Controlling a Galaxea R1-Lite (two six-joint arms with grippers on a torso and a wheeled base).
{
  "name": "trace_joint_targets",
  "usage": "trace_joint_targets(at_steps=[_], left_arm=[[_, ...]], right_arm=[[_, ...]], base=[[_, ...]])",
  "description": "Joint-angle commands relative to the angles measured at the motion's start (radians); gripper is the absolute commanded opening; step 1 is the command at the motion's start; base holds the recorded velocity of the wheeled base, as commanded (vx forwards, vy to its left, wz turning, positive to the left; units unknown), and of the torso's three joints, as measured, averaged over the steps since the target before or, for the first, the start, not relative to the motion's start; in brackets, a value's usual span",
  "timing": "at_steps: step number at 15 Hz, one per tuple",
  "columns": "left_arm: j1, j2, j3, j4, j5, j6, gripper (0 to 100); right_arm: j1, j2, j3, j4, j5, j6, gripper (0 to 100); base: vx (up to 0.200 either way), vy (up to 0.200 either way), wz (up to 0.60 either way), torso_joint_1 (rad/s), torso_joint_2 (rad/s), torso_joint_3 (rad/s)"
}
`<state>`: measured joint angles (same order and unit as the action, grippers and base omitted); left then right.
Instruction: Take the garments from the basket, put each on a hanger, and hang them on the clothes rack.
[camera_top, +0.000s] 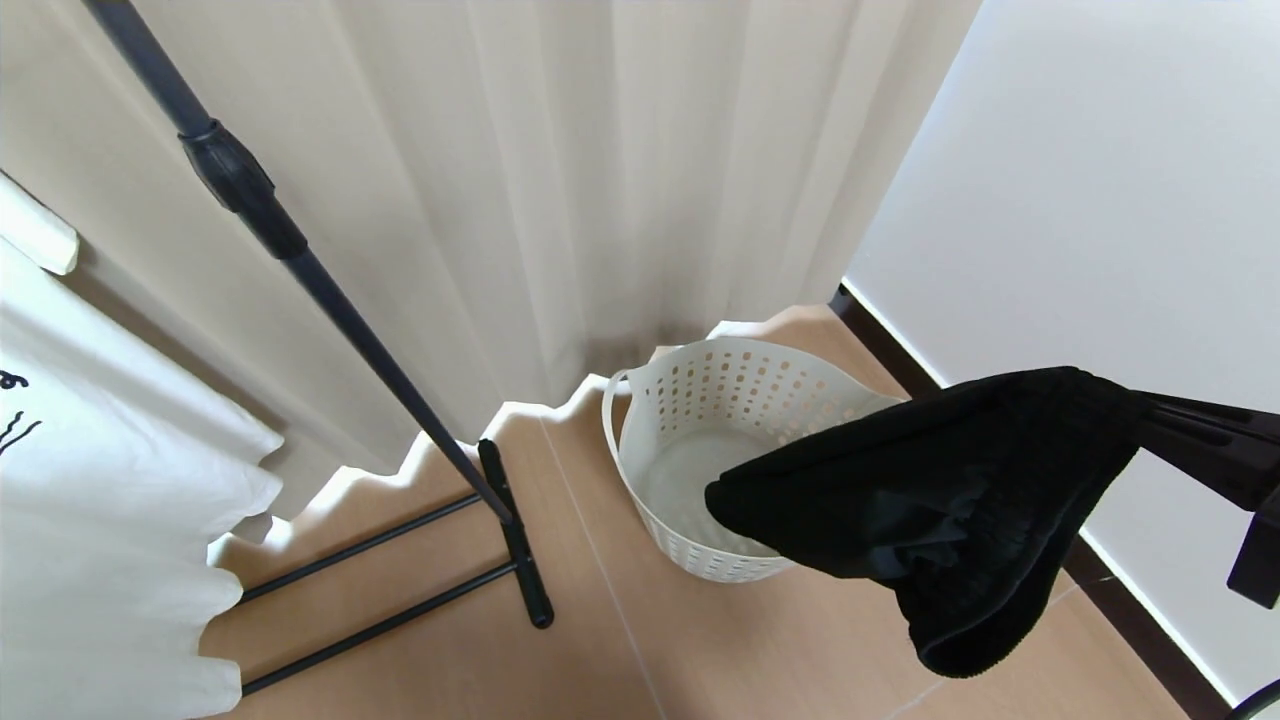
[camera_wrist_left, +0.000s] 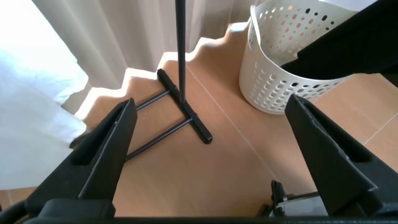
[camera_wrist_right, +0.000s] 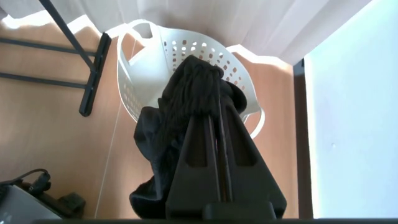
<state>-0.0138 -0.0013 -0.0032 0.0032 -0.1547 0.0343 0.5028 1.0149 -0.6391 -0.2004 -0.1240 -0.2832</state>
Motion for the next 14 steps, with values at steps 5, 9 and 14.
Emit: trace_joint_targets(at_steps=[5, 9, 14], left_arm=[[0.000, 0.001, 0.000, 0.000, 0.000, -0.001, 100], [0.000, 0.001, 0.000, 0.000, 0.001, -0.001, 100], [0.000, 0.001, 0.000, 0.000, 0.001, -0.001, 100]], right_arm=[[0.000, -0.004, 0.006, -0.007, 0.000, -0.001, 0], [0.000, -0.006, 0.007, -0.007, 0.000, -0.001, 0], [0.000, -0.015, 0.009, -0.007, 0.000, -0.002, 0]], base=[[0.000, 0.000, 0.00, 0.007, -0.03, 0.182], [0.000, 0.000, 0.00, 0.078, -0.38, -0.089], [0.000, 0.000, 0.00, 0.129, -0.48, -0.141]])
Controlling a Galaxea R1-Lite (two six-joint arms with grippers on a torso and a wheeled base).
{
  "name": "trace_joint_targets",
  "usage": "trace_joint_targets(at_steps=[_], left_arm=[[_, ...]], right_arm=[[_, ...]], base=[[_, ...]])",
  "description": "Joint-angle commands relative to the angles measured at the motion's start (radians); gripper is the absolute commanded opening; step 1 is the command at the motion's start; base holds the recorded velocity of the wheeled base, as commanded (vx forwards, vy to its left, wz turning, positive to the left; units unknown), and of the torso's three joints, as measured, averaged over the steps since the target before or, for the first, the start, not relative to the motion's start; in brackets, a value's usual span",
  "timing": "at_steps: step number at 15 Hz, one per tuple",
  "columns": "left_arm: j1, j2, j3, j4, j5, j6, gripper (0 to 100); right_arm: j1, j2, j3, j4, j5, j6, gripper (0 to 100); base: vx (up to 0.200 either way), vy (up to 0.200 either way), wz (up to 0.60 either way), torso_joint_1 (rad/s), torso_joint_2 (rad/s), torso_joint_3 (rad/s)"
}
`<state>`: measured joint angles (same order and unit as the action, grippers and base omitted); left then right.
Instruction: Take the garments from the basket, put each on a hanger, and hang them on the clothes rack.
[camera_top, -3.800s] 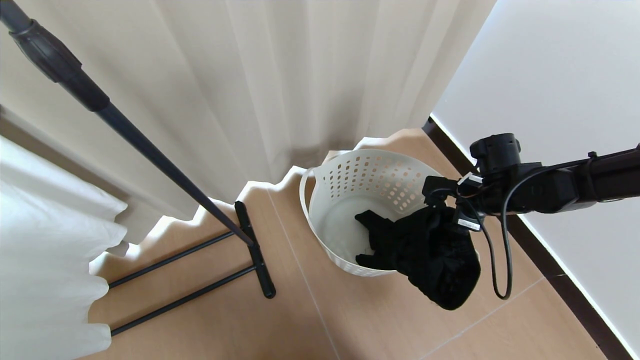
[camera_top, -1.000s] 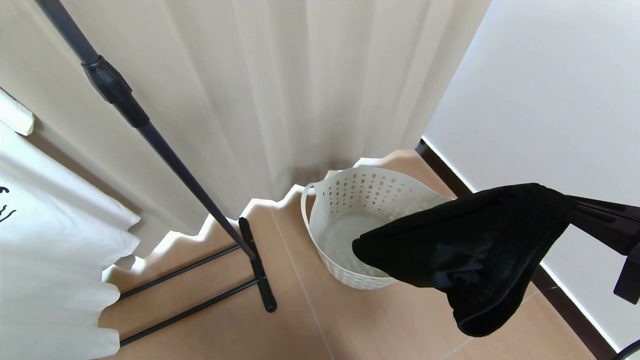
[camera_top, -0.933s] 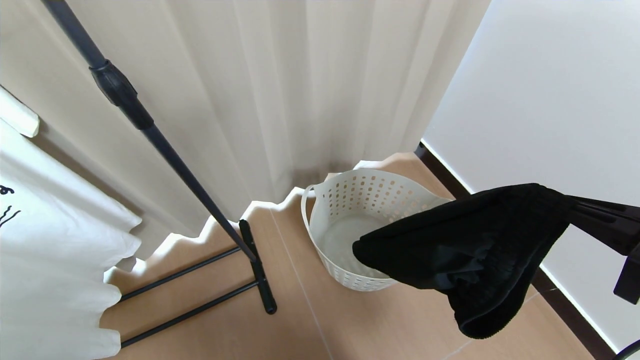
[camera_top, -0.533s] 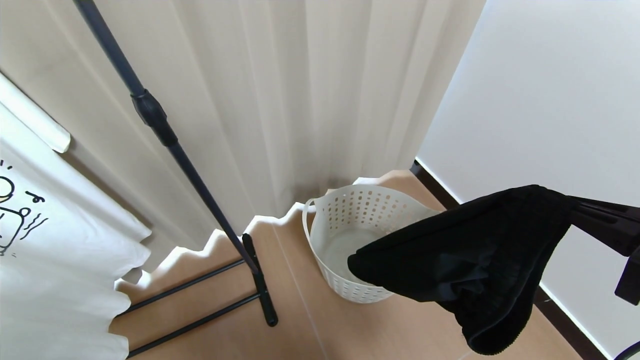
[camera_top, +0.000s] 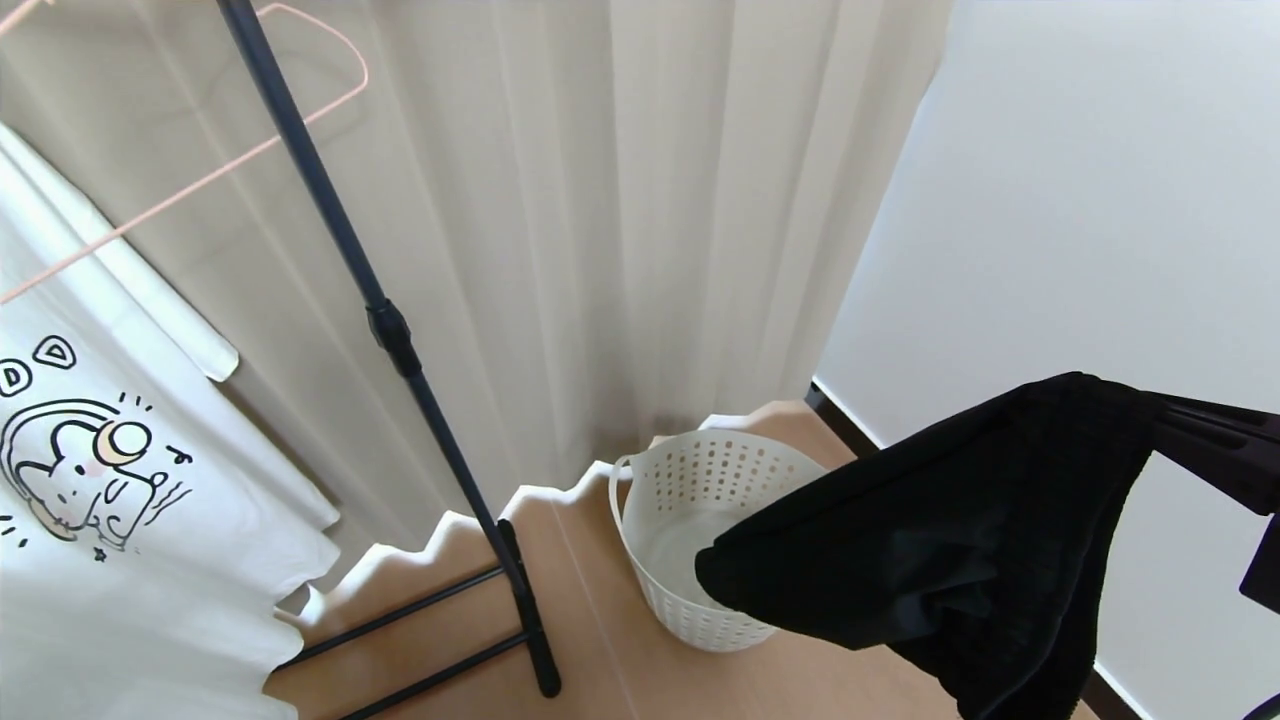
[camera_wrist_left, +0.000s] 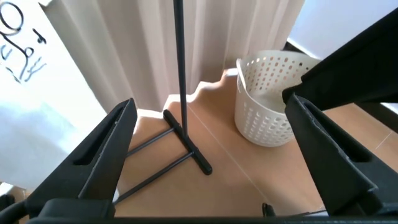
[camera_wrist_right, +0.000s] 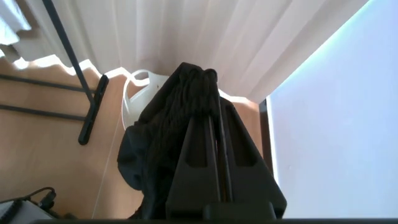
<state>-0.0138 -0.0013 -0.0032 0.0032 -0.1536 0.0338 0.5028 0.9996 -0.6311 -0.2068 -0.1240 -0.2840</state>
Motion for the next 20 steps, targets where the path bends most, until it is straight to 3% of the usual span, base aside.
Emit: trace_joint_targets(at_steps=[1, 13, 20], left_arm=[[0.000, 0.001, 0.000, 0.000, 0.000, 0.000, 100], [0.000, 0.001, 0.000, 0.000, 0.000, 0.000, 100], [0.000, 0.001, 0.000, 0.000, 0.002, 0.000, 100]], right_arm=[[0.000, -0.001, 0.002, 0.000, 0.000, 0.000, 0], [0.000, 0.002, 0.004, 0.001, 0.000, 0.000, 0], [0.000, -0.001, 0.004, 0.001, 0.001, 0.000, 0]], base=[[0.000, 0.000, 0.00, 0.163, -0.48, -0.134], [0.000, 0.000, 0.00, 0.201, -0.54, -0.136], [0.000, 0.000, 0.00, 0.218, -0.50, -0.260]])
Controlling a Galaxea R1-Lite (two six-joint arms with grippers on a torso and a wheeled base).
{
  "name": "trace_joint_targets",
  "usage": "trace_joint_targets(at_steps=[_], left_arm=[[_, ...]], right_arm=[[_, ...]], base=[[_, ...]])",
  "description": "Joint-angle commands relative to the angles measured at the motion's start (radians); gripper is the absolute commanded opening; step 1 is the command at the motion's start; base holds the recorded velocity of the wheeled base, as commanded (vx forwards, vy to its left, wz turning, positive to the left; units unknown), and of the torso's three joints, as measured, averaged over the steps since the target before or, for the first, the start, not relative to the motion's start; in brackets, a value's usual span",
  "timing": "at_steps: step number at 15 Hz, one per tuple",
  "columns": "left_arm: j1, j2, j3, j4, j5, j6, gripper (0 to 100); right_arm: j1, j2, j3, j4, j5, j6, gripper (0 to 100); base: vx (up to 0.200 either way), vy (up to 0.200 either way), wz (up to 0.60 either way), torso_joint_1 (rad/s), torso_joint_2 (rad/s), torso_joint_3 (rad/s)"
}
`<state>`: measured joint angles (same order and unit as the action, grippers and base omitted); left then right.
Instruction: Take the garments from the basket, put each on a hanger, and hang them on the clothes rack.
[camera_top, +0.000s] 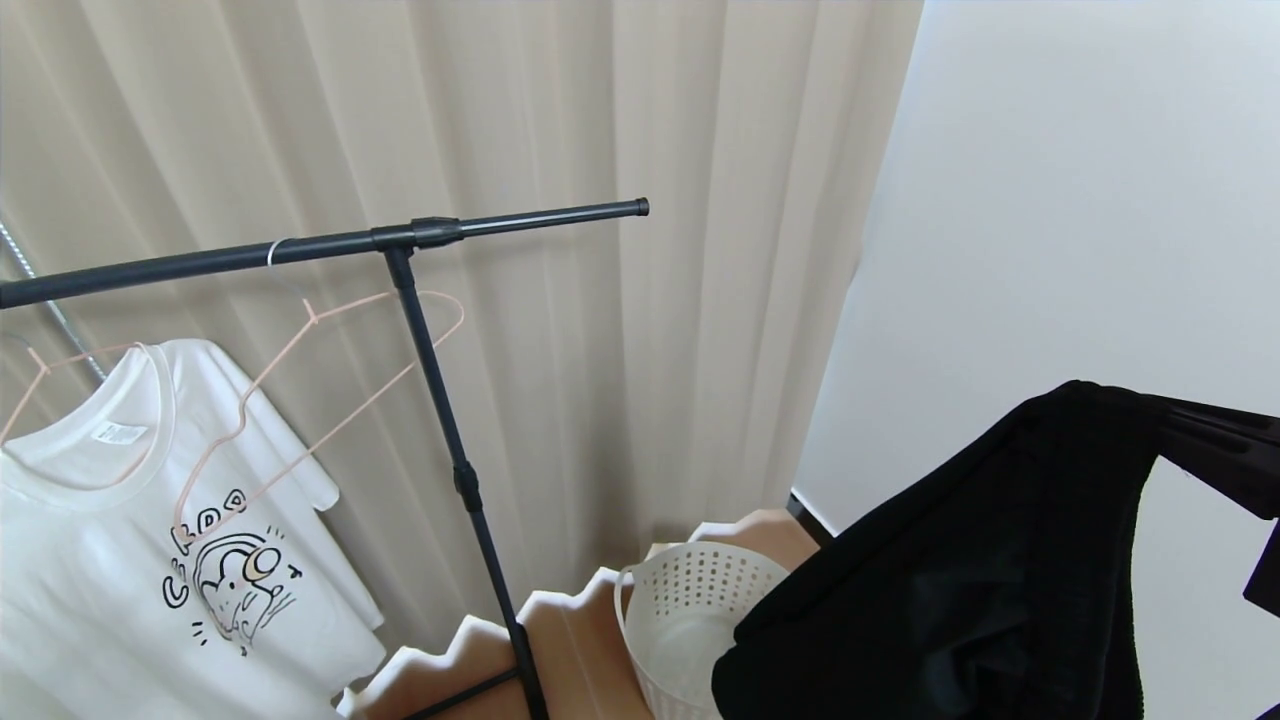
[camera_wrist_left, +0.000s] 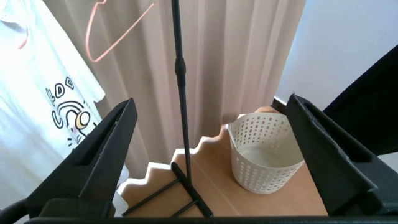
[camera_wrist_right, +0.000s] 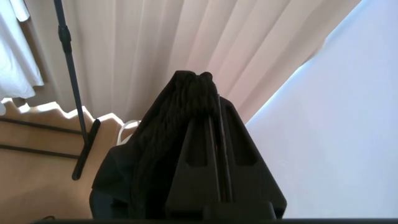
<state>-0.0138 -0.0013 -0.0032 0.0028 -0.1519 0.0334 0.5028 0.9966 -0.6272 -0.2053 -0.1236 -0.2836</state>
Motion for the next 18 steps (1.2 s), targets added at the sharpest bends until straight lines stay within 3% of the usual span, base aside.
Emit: trace_joint_targets(at_steps=[1, 12, 18], left_arm=[[0.000, 0.001, 0.002, 0.000, 0.000, 0.000, 100], [0.000, 0.001, 0.002, -0.001, 0.000, 0.000, 100], [0.000, 0.001, 0.000, -0.001, -0.001, 0.000, 100]], right_arm=[[0.000, 0.002, 0.000, 0.000, 0.001, 0.000, 0], [0.000, -0.001, 0.015, 0.000, 0.004, -0.003, 0], [0.000, -0.010, 0.031, 0.000, 0.004, -0.005, 0]], base=[[0.000, 0.000, 0.00, 0.178, -0.38, -0.222], [0.000, 0.000, 0.00, 0.150, -0.32, -0.175], [0.000, 0.000, 0.60, 0.014, -0.01, -0.005]])
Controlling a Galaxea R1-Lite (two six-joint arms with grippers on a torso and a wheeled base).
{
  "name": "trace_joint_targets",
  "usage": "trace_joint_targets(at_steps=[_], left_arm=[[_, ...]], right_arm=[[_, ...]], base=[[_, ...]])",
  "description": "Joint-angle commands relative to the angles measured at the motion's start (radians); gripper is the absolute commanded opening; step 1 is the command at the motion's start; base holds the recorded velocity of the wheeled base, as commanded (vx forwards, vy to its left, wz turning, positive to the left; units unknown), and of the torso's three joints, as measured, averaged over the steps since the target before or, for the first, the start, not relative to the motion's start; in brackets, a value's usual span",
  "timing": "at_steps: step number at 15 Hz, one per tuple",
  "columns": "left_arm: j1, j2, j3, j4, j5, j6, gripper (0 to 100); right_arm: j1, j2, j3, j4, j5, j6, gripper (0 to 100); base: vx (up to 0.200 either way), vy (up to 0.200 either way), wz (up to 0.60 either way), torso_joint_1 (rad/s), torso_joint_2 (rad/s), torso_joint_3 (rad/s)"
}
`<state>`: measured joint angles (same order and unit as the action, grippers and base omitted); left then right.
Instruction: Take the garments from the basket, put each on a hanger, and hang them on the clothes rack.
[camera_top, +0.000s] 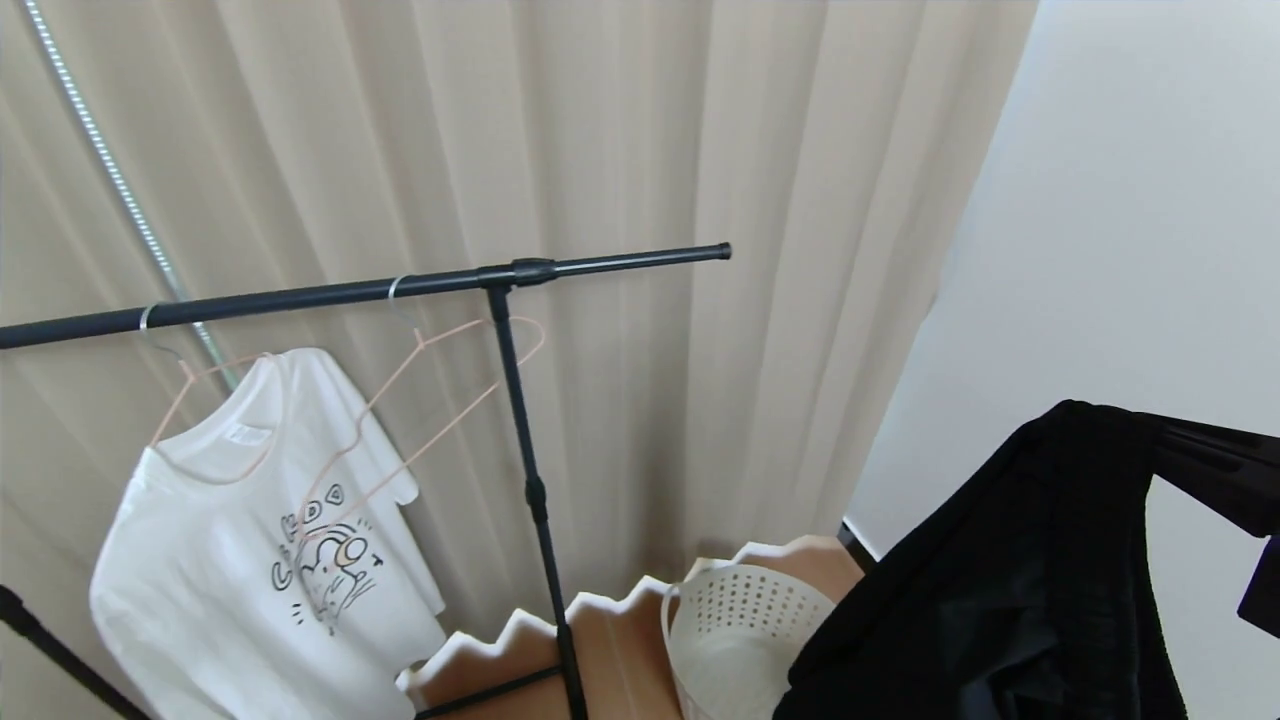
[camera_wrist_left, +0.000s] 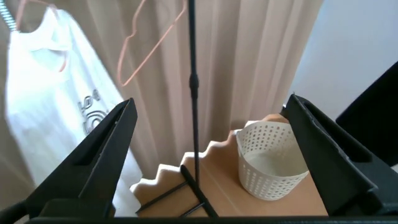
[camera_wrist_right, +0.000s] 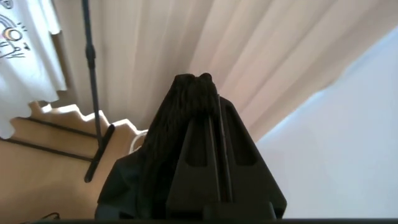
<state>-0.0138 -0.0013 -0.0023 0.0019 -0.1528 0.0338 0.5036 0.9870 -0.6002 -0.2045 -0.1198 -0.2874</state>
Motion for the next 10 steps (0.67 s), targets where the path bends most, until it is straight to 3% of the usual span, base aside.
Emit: trace_joint_targets(at_steps=[1, 3, 6, 8, 10], left_arm=[[0.000, 0.001, 0.001, 0.000, -0.001, 0.000, 100], [0.000, 0.001, -0.001, 0.000, -0.001, 0.000, 100], [0.000, 0.001, 0.001, 0.001, 0.001, -0.002, 100], [0.000, 0.001, -0.001, 0.000, 0.001, -0.003, 100], [0.000, 0.001, 0.001, 0.001, 0.001, -0.003, 100]], right_arm=[[0.000, -0.001, 0.003, -0.001, 0.000, -0.001, 0], [0.001, 0.001, 0.003, -0.001, 0.000, -0.001, 0], [0.000, 0.001, 0.003, -0.001, 0.000, -0.001, 0], [0.001, 0.002, 0.003, -0.001, 0.000, -0.001, 0], [0.001, -0.001, 0.005, -0.001, 0.000, -0.001, 0]], base=[[0.000, 0.000, 0.60, 0.002, 0.00, 0.002], [0.000, 0.000, 0.60, 0.005, 0.00, 0.002], [0.000, 0.000, 0.00, 0.000, 0.00, 0.000], [-0.200, 0.200, 0.00, 0.000, 0.00, 0.005], [0.000, 0.200, 0.00, 0.007, 0.00, -0.002]])
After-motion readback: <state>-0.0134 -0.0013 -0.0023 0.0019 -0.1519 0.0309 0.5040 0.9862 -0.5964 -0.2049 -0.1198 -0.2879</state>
